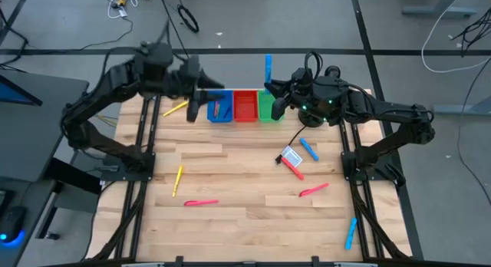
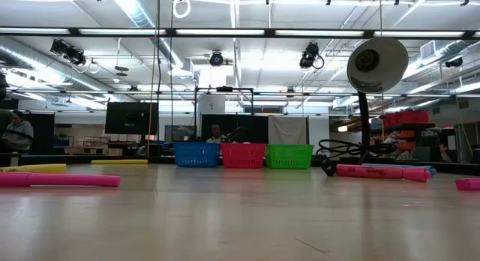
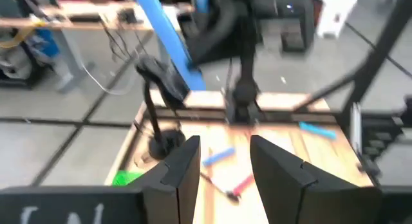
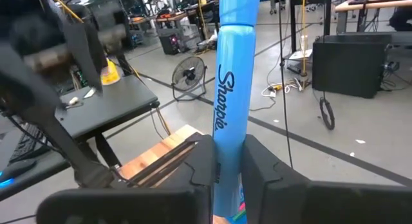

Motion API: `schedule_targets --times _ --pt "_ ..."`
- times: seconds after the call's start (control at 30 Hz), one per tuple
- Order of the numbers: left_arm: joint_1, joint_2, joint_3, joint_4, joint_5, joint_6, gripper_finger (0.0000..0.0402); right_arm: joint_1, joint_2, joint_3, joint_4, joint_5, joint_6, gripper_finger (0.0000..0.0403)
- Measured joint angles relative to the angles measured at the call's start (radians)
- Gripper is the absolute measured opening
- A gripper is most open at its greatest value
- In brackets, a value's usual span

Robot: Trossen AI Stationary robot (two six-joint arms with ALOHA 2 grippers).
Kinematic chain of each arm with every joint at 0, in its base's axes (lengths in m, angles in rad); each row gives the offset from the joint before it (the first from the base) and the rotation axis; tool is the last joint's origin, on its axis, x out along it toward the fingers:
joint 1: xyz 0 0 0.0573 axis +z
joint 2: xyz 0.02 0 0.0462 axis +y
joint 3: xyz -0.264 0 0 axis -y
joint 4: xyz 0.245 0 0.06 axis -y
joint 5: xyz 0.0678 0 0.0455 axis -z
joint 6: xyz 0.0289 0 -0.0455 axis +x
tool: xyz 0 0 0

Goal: Pick & Place Markers
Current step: Put the top left blue highlighter into the green bin

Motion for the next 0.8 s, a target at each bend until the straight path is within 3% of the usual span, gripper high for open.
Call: schedule_targets --times 0.17,0.4,0.63,0.8 --pt "-0.035 -0.107 -0.261 0.09 0.0 -0.061 0.0142 -0.001 0.0 0.0 0.001 0.0 -0.001 0.0034" --pt "-0.064 -0.271 -0.624 0.477 -0.009 -0.19 0.0142 -0.008 0.0 0.0 -0.005 0.065 0.038 0.0034" --pt "-0.064 -0.398 -0.843 0.704 -0.047 -0.286 0.0142 -0.042 0.001 0.0 -0.039 0.112 0.165 0.0034" --pt "-0.071 -0.456 -0.918 0.739 -0.101 -0.348 0.0142 -0.073 0.021 0.0 -0.041 0.203 0.187 0.0034"
